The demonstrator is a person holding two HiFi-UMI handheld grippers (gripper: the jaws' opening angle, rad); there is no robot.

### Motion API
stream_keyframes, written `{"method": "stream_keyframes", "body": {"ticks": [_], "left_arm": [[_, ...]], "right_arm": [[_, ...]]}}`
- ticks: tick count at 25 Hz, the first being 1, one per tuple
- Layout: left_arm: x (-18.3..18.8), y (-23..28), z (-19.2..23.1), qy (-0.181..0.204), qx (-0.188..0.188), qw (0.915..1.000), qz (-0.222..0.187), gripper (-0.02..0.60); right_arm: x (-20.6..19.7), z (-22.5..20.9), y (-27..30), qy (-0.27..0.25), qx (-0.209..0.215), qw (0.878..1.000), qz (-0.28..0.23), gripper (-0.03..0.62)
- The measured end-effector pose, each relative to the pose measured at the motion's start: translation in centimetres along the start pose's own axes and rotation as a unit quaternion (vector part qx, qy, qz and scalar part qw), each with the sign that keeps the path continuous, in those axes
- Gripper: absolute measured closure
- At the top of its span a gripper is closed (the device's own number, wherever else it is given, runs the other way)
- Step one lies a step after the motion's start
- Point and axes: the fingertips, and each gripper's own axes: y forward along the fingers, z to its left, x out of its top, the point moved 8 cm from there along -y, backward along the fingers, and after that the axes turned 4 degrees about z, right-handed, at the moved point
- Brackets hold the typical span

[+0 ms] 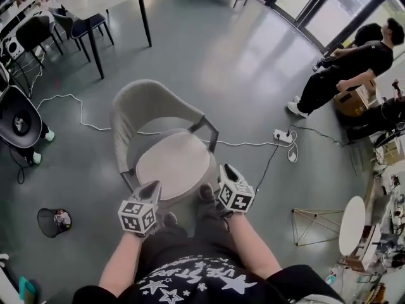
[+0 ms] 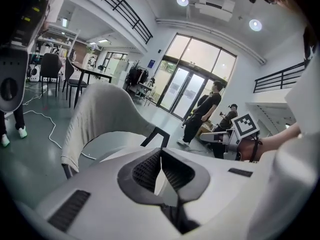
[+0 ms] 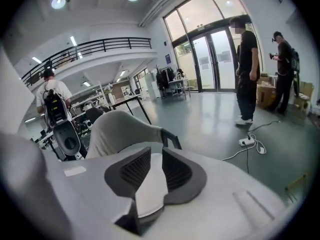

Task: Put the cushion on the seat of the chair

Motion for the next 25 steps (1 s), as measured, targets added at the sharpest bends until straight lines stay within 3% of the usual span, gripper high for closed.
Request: {"method": "stream_keyframes", "body": {"ticks": [4,11,17,20,25], "left_arm": [[1.0,-1.8,-1.2,0.004,-0.003,1.0000,-0.006,0.568],[0.0,-3.7,-3.5,-0.008,0.007,0.9998,-0.015,0.568],[-2.2,-4.9,-5.9,-0.020,0.033,0.9981,-0.047,0.568],[-3.6,-5.8,-7.8,-0.013,0.051,0.9969,-0.059,0.568],[-6.9,-8.3,-11.9,-0.037,0.089,0.9916,-0.087,0.568]], "right_arm": [[-0.6,0.8,-3.1,0.005,0.011,1.000,0.005,0.560],[-0.4,2.4,-4.9,-0.017,0.050,0.998,0.022,0.565],[-0.5,1.3,-6.1,-0.046,0.074,0.996,0.004,0.576],[-1.9,0.3,-7.7,-0.041,0.096,0.995,0.003,0.579],[-4.7,-2.0,-10.6,-0.031,0.130,0.991,0.012,0.582]]}}
